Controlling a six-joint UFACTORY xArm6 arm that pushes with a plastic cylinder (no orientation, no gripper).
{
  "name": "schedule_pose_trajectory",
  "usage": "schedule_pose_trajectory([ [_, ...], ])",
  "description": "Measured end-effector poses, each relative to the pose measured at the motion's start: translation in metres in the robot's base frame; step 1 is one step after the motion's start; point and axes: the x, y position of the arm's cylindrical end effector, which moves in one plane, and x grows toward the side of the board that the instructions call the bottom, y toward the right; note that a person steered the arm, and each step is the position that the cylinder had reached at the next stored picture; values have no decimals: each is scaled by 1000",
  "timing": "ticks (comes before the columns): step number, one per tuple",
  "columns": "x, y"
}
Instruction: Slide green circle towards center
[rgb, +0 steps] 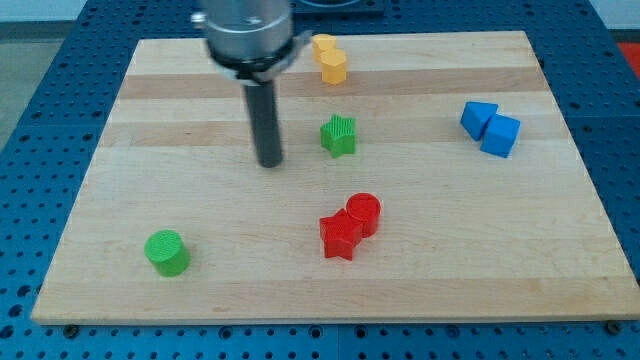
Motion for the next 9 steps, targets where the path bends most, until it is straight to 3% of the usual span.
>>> schedule_pose_trajectory([
  [2,48,-91],
  [4,136,-136],
  [5,160,-131],
  [9,143,-70],
])
